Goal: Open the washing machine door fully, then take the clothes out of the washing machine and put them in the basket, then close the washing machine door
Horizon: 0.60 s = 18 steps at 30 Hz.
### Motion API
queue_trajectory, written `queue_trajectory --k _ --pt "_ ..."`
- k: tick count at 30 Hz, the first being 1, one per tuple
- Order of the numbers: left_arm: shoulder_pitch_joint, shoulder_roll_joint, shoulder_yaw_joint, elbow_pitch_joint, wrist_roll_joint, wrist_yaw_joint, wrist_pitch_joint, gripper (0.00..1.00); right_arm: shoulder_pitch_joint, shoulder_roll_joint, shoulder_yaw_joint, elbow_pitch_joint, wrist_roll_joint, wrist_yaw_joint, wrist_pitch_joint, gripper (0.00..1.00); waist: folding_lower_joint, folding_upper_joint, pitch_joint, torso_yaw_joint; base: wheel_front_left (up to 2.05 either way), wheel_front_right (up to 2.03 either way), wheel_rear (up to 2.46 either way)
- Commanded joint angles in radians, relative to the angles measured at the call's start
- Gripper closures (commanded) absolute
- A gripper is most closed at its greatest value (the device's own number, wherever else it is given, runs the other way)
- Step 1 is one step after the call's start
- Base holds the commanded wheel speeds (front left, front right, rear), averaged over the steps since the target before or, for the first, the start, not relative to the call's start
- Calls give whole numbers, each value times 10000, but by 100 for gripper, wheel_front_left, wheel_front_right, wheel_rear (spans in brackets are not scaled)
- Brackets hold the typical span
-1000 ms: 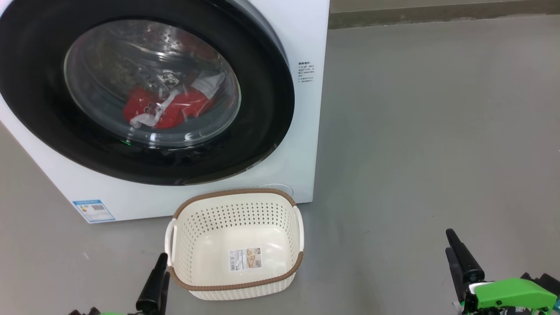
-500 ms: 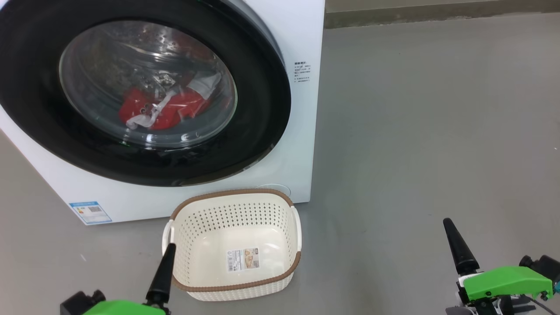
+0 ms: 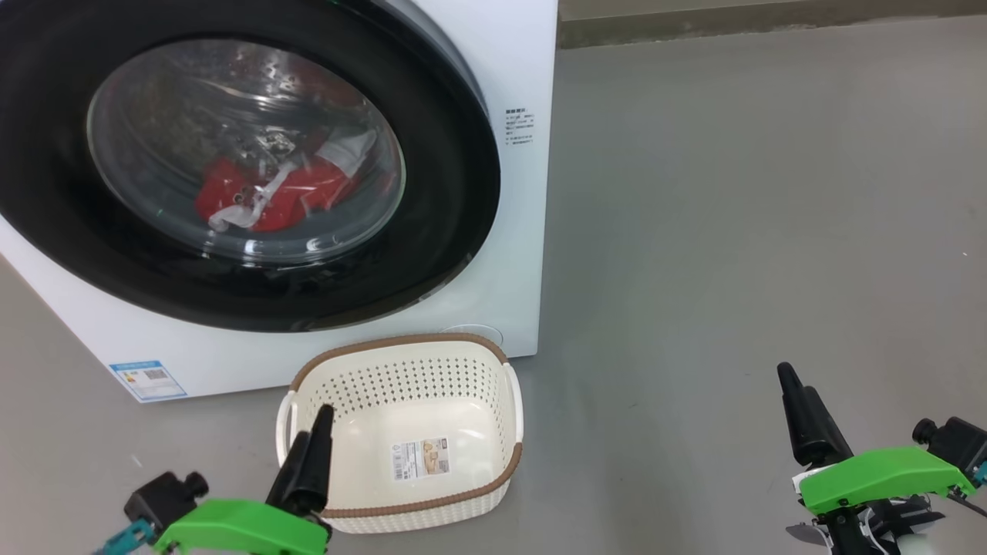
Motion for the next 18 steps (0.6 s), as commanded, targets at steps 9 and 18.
queue_trajectory --k 9,18 --pt "-757 160 -111 -281 1308 273 -325 0 -714 -126 146 -460 -1325 39 -333 0 -1 0 28 -135 0 0 0" --pt "-1053 184 -374 -188 2390 427 -619 0 -962 -154 157 -597 -2652 45 -628 0 -1 0 60 -176 0 0 0"
